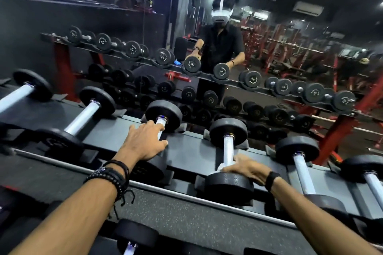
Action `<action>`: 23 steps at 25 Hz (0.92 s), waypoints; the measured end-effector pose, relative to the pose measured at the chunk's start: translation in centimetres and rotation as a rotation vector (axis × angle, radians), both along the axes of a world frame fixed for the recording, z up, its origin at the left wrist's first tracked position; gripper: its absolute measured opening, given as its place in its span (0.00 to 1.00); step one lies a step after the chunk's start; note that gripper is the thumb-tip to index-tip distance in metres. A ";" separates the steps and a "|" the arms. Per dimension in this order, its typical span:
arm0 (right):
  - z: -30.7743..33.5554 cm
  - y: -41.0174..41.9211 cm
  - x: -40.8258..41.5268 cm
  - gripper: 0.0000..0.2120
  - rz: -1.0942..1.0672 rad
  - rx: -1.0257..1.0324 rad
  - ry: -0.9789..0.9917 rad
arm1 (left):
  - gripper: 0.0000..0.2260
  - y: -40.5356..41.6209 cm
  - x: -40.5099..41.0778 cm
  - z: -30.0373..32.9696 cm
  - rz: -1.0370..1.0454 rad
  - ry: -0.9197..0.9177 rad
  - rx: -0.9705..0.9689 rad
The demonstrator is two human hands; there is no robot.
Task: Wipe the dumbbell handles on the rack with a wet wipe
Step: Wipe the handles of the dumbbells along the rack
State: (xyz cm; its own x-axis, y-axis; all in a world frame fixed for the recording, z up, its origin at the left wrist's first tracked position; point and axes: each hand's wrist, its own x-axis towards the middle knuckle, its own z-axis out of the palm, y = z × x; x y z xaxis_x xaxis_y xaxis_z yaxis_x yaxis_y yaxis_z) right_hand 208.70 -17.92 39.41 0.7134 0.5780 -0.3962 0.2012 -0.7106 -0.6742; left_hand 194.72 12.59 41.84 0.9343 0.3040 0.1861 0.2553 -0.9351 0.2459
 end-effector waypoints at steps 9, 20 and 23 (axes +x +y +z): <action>0.5 -0.7 -0.6 0.17 0.037 0.183 0.174 | 0.22 -0.1 -0.3 0.1 0.013 0.002 -0.023; 1.2 -3.3 0.6 0.16 0.151 0.134 0.233 | 0.22 -0.1 -0.3 0.0 0.039 -0.011 -0.011; 1.5 -2.7 -0.2 0.08 0.036 0.090 0.099 | 0.23 0.0 -0.1 -0.1 0.025 0.011 -0.028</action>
